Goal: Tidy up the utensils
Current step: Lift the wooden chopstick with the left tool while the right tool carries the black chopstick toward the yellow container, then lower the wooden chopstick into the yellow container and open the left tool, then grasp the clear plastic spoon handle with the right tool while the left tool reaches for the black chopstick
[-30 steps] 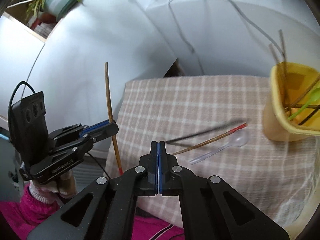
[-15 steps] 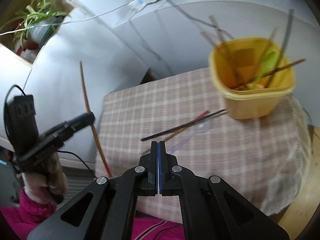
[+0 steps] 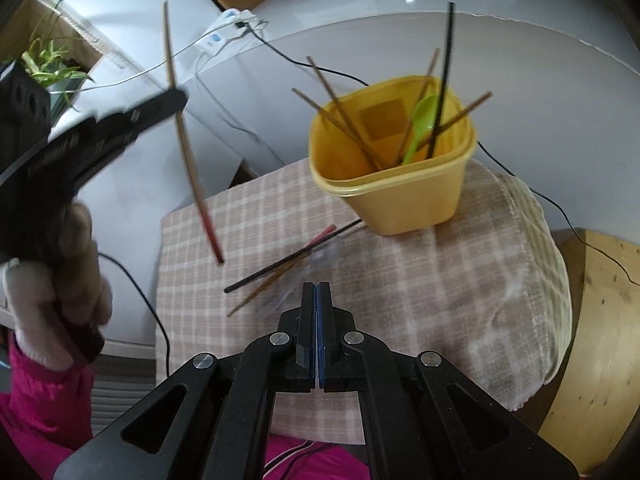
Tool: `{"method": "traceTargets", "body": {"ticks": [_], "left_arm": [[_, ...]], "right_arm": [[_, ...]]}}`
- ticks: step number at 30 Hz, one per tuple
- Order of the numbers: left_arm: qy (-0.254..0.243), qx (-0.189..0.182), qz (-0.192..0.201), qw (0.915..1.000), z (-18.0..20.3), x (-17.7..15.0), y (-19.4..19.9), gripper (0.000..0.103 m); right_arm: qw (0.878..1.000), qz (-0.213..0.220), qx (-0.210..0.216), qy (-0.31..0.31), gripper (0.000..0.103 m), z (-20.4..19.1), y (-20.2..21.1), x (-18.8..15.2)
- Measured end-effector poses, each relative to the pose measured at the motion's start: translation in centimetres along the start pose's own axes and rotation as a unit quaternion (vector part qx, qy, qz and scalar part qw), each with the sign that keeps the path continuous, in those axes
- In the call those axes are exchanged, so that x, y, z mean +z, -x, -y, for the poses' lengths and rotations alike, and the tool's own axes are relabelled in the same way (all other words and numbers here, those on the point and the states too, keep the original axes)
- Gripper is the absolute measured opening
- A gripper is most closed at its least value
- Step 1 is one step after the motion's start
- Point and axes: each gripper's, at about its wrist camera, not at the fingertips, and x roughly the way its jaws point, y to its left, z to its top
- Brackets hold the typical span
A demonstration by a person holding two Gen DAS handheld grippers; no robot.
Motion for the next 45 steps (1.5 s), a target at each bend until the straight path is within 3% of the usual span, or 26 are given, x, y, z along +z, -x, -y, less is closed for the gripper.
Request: {"method": "traceTargets", "body": {"ticks": [12,20,31,35,38,45], "left_arm": [[-0.007,-0.002,0.025,0.9997,1.9,4.3,-5.0,0.004],[-0.002,0.006,0.007,1.0000,1.8,3.5,-8.3,0.004],[-0.009,0.000,-0.033,0.9994,1.8,2.3,-9.4,0.004],[-0.020,-0.020,-0.058,0.9979,1.9,1.8,-8.9,0.004],[-0.027,-0.024,-0.054,0.9979,1.7,1.5,-7.3,0.004],[-0.009,0.007,-0.045,0.9989,-2.7,-0.6,-2.5,0.004]], "right_arm": [[1.000,-0.005,-0.008,-0.022,0.000,1.9,0.1,-0.2],[0.999,-0.012,-0.009,-0.032,0.000,2.6,-0.3,-0.3],[0.999,-0.023,-0.012,-0.040,0.000,3.1,-1.1,-0.4],[0.998,-0.029,-0.019,-0.045,0.000,3.3,-1.4,-0.3],[0.998,-0.031,-0.015,-0.053,0.000,3.6,-1.7,-0.3],[0.997,-0.043,-0.009,-0.058,0.000,4.0,-2.7,-0.7]]}}
